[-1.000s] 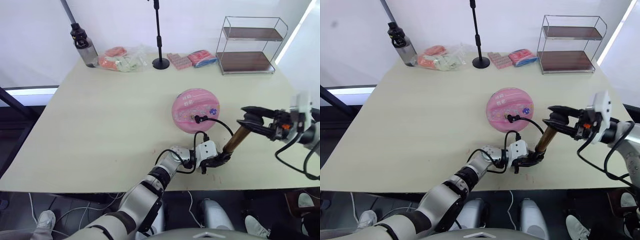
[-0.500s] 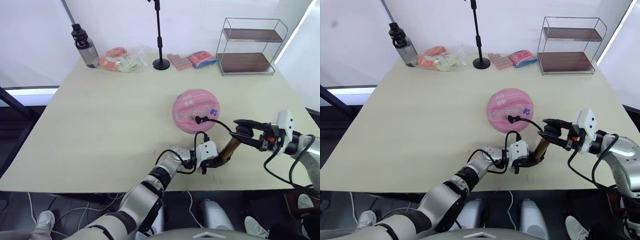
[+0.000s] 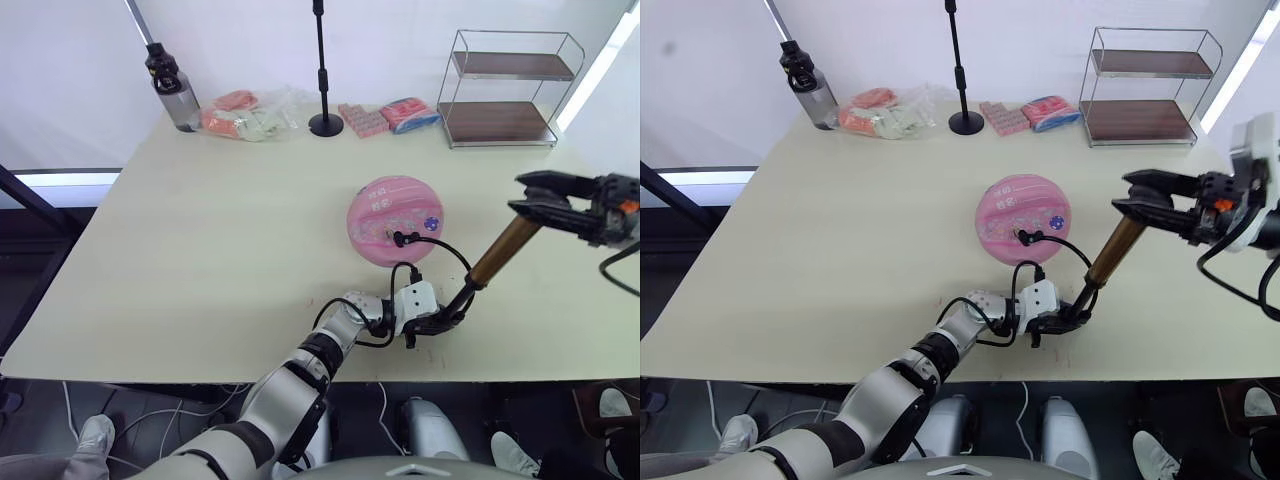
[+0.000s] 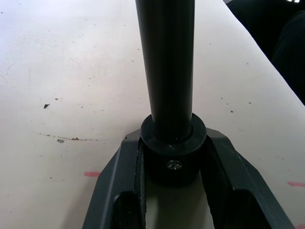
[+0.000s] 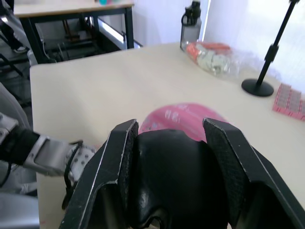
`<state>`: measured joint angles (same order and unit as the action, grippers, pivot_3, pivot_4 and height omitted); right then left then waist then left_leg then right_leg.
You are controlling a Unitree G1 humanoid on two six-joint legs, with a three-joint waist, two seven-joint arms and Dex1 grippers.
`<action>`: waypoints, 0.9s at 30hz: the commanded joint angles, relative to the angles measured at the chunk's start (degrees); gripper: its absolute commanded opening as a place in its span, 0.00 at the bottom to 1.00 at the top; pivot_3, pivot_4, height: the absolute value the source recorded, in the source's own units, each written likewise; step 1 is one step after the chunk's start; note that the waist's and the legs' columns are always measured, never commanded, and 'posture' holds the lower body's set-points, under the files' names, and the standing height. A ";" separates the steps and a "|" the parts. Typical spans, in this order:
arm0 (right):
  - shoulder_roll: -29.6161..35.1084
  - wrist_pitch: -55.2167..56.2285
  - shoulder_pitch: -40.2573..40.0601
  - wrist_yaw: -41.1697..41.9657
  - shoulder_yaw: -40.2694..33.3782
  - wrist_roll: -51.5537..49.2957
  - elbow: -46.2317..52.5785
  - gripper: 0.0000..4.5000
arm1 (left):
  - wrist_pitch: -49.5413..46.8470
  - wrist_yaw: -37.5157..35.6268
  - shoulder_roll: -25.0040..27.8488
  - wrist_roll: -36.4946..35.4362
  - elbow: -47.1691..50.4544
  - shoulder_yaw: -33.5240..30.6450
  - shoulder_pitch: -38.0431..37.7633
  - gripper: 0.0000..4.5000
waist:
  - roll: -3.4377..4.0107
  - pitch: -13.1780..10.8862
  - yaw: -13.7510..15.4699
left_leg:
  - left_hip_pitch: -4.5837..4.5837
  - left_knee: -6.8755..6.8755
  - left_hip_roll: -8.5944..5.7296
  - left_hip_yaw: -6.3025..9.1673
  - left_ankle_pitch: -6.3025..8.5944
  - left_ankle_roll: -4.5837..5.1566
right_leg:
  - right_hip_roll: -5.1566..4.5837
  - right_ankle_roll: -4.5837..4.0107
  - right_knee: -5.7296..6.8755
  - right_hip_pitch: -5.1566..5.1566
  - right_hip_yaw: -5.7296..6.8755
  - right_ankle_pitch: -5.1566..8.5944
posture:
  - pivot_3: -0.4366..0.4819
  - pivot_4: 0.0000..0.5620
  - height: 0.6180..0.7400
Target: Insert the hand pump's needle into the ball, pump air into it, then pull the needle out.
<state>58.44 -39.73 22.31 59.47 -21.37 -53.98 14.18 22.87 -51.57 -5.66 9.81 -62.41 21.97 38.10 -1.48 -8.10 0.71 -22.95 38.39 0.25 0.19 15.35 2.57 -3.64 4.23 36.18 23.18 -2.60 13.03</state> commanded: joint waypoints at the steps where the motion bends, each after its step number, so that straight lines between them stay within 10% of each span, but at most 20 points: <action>1: 2.51 -1.87 4.38 -1.36 -5.58 -3.32 -0.92 0.39 | -1.85 -0.25 1.48 2.60 -4.14 1.36 -1.87 0.24 | 0.01 -0.01 0.04 | -0.01 0.00 0.00 0.01 0.00 0.00 | -0.01 0.00 0.00 0.00 0.01 0.00 | 0.48 0.27 1.00; 9: 3.17 -4.15 7.29 -1.01 -4.97 -3.22 -1.16 0.39 | -1.81 -0.13 1.56 2.63 -4.21 1.31 -1.82 0.24 | 0.38 -0.21 0.08 | -0.22 0.00 -0.02 0.19 0.00 0.00 | -0.37 0.01 -0.12 0.03 0.22 -0.01 | 0.48 0.27 1.00; 27: -14.25 20.03 -17.50 -2.61 11.52 22.04 -0.81 0.39 | -1.83 -0.01 1.65 2.65 -4.35 1.19 -1.60 0.24 | -0.20 0.33 -0.33 | 0.27 0.01 0.05 0.40 0.00 0.00 | 0.14 -0.03 -0.25 -0.52 0.41 -0.04 | 0.48 0.27 1.00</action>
<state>44.36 -20.99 6.94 58.01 -13.00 -37.68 16.39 22.96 -51.11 -5.53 10.10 -63.44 22.03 38.18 -1.68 -7.77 0.39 -22.67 38.40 0.30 0.60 15.35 2.58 -3.49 4.20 35.92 22.64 -2.18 13.00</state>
